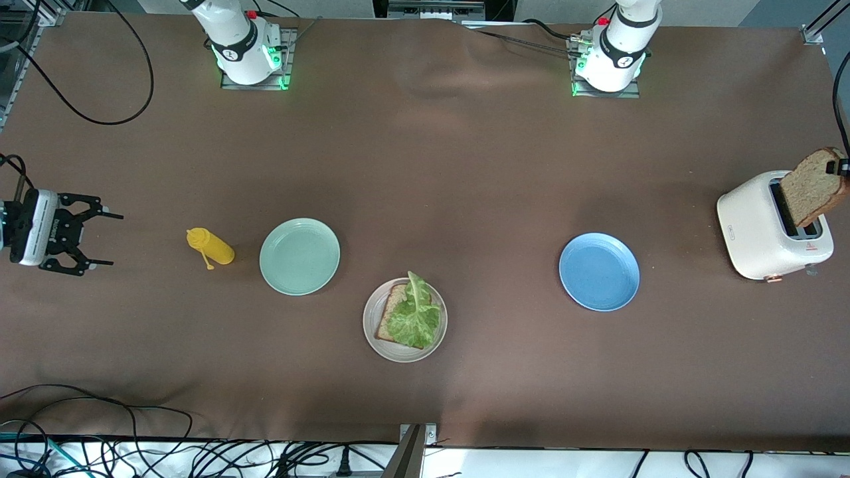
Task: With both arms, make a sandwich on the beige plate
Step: 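Pull a bread slice from the toaster with the left gripper while the right gripper withdraws, then carry the bread slice over the beige plate with the left gripper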
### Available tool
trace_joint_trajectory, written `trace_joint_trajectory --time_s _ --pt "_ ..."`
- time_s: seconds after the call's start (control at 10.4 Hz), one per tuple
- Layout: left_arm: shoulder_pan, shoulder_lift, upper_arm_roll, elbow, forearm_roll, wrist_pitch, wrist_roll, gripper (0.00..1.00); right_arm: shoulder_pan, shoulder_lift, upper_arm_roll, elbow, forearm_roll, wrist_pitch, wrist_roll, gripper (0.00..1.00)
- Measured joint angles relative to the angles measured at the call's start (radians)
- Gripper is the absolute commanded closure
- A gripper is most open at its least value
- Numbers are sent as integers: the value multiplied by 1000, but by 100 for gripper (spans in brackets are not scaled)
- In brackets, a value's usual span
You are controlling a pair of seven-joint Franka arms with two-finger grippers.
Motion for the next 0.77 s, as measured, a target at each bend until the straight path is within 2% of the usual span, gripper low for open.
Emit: trace_joint_trajectory --time_s 0.29,0.58,0.77 --pt "-5 4 -72 0 -100 -13 -210 100 63 -122 -1 -66 -95 37 330 0" --pt "-21 11 -119 -1 -295 -11 -471 100 149 -242 -1 -103 -189 24 728 0" --pt "-123 35 -132 -1 -383 62 -653 100 175 -293 -1 -119 -215 24 969 0"
